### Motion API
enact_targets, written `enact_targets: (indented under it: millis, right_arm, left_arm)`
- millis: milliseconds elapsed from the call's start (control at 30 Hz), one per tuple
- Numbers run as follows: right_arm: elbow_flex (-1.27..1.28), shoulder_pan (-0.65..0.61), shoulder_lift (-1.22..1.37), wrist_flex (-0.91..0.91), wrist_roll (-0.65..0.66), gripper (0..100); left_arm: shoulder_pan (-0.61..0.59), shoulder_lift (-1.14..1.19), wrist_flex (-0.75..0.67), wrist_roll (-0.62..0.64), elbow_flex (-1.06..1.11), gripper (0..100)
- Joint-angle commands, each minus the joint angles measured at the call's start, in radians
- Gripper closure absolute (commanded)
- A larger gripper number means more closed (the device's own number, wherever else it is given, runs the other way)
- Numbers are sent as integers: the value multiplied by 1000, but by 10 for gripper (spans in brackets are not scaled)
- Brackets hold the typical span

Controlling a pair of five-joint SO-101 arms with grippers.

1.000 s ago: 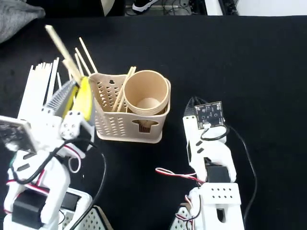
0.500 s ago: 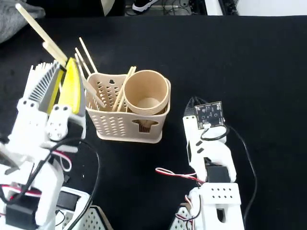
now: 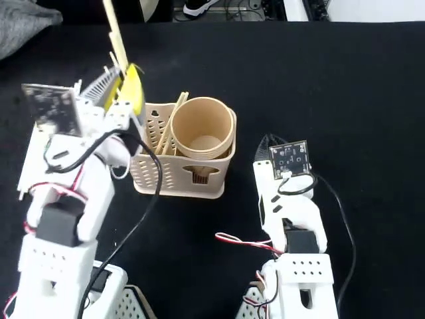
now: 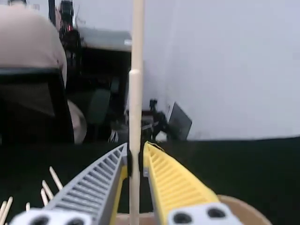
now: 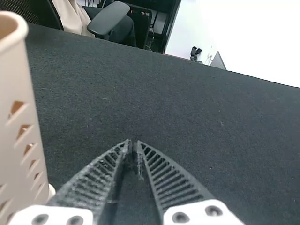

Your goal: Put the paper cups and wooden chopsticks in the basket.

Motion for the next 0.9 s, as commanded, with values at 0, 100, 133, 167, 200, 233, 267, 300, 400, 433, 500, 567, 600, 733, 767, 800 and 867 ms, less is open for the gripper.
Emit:
enact_targets:
  millis: [0,100,133,167,200,233,267,300,400,433,500,567,600,733,767,800,867]
  right_arm:
    - [-5,9,-1,-6,2,987]
    - [-5,11,-1,-6,2,987]
    - [-5,11,-1,-6,2,987]
    - [-5,11,-1,-6,3,987]
    - [-5,11,-1,-6,3,987]
    - [-5,11,-1,-6,3,987]
    - [-5,11,-1,-6,3,987]
    - [-5,11,-1,-6,3,987]
    - [-5,11,-1,-6,3,987]
    - [-5,11,-1,-6,3,987]
    - [-5,11,-1,-6,3,987]
    - [-5,11,-1,-6,3,987]
    - [-5,11,-1,-6,3,987]
    - [-5,11,-1,-6,3,987]
    - [-5,11,-1,-6,3,987]
    - [-5,11,-1,-6,3,987]
    - [-5,11,-1,-6,3,987]
  left_arm:
    - [-16,3,-18,-9,85,971]
    - [-16,3,-18,-8,117,971]
    - [-16,3,-18,-5,124,971]
    - [-16,3,-17,-5,125,971]
    - [-16,3,-11,-5,127,971]
    - [-16,3,-8,-5,127,968]
    - [-16,3,9,-9,127,966]
    - [-16,2,35,-9,120,957]
    - [-16,2,124,5,91,855]
    - [-16,-3,153,29,79,819]
    - [-18,-29,209,94,67,772]
    - [-18,-75,236,118,67,764]
    - [-18,-104,245,115,67,763]
    - [-119,-244,275,124,68,766]
    - [-171,-281,276,126,67,767]
    - [-231,-308,275,126,65,767]
    - [-355,-344,282,126,44,770]
